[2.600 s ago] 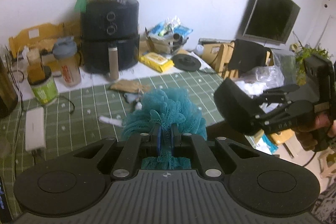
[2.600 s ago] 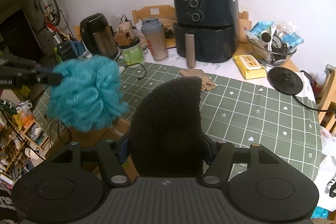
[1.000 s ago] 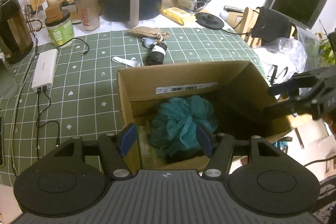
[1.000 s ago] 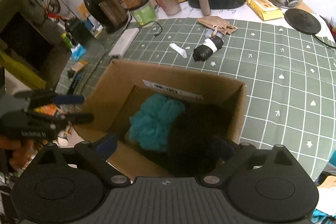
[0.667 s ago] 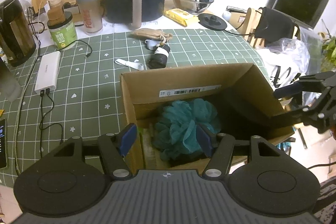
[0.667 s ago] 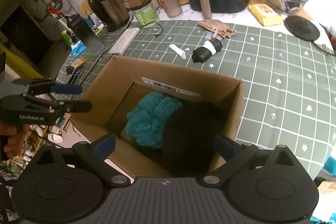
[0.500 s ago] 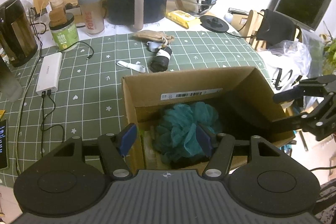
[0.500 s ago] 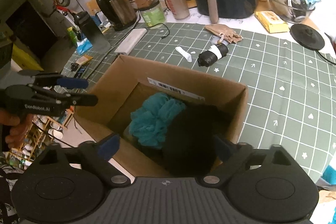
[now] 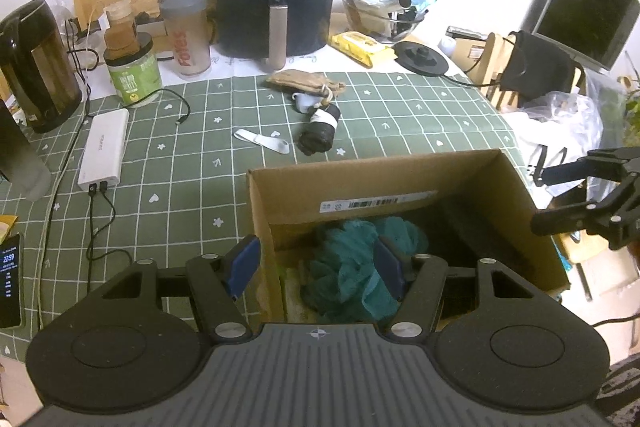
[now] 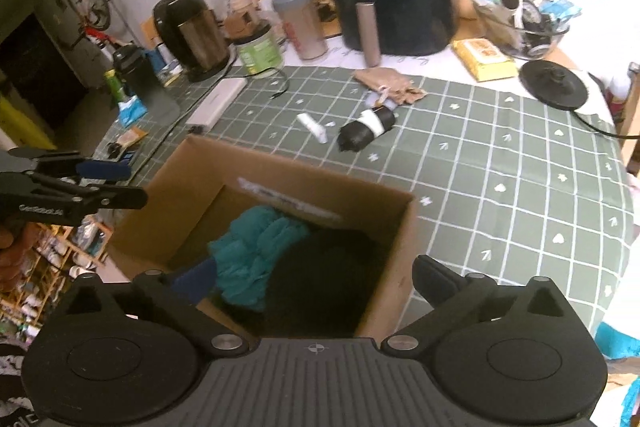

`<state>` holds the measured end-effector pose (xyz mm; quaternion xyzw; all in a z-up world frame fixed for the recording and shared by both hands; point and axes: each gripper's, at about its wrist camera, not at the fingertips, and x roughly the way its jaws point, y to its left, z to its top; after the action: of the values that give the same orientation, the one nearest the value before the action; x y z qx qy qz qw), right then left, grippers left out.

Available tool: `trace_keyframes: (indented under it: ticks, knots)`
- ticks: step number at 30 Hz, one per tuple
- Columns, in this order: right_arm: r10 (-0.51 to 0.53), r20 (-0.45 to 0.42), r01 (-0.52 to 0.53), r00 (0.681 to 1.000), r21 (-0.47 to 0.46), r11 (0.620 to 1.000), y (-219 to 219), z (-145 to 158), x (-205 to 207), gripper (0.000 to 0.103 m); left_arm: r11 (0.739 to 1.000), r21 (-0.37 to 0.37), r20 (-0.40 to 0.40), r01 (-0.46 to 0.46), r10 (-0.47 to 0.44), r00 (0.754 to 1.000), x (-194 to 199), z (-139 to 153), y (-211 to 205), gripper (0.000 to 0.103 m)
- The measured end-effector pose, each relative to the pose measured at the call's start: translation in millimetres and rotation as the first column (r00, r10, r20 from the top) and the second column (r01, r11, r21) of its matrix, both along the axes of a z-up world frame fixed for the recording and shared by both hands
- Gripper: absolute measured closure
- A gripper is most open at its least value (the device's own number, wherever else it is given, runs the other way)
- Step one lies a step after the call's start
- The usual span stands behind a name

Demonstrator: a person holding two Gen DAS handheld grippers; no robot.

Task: Organize soft objects
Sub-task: 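Move both tools from the box back toward the remaining table items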

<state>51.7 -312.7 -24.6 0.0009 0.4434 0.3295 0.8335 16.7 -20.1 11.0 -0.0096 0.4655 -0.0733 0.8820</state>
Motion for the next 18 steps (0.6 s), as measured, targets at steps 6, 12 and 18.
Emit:
trace_keyframes:
  ticks: [6,12,18]
  knots:
    - [-0.048,-0.004,0.048,0.999,-0.023,0.999,-5.0,-4.6,16.0,0.000,1.000,-0.009,-0.007,-0.011,0.011,1.000,10.9,-1.8,6.9,0.042]
    - [-0.096,-0.007,0.096,0.995,-0.033,0.995,-11.0,-6.1,36.5,0.000,1.000,-0.009,0.009,-0.009,0.009,1.000,26.6,-0.5,12.6,0.042]
    - [-0.124,0.027,0.125,0.992,-0.051,0.991,-12.3,-4.0,63.5,0.000,0.999,-0.027,0.019,-0.018,0.019,1.000,47.5,-3.1,20.2,0.042]
